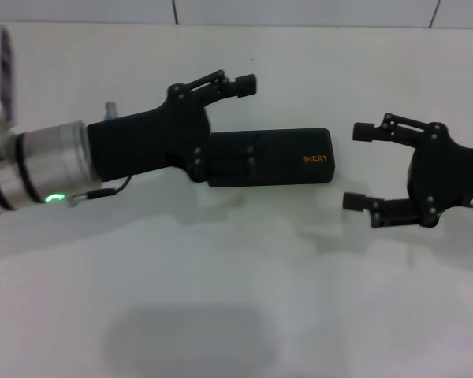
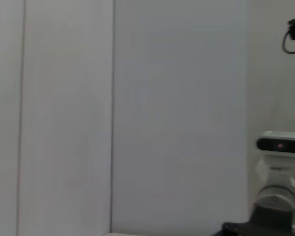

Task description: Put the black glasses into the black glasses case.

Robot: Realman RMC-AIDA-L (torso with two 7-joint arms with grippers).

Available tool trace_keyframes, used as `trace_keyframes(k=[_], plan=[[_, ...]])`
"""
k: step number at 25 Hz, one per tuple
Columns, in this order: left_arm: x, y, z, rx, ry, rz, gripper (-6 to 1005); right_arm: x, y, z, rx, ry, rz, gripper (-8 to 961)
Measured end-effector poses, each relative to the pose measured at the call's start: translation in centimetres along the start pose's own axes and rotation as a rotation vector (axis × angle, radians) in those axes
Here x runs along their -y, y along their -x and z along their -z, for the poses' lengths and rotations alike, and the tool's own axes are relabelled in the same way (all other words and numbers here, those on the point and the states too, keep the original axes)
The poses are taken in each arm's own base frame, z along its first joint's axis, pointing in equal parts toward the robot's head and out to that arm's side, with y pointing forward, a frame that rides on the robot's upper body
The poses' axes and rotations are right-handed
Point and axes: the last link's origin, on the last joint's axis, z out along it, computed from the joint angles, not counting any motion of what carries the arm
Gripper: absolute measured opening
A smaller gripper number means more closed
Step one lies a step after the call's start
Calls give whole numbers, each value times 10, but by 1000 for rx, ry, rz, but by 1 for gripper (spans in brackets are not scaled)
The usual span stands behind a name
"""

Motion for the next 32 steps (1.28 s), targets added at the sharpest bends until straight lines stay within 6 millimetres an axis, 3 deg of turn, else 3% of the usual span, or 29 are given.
trace_keyframes(k=[4, 18, 32], plan=[[-10, 3, 13, 2, 26, -15, 877, -3, 1, -5, 25, 26, 26, 890], [-38, 17, 48, -15, 26, -40, 883, -8, -3, -26, 38, 83, 78, 884], [-43, 20, 49, -13, 29, -51, 883, -11, -6, -26, 39, 80, 94, 885]])
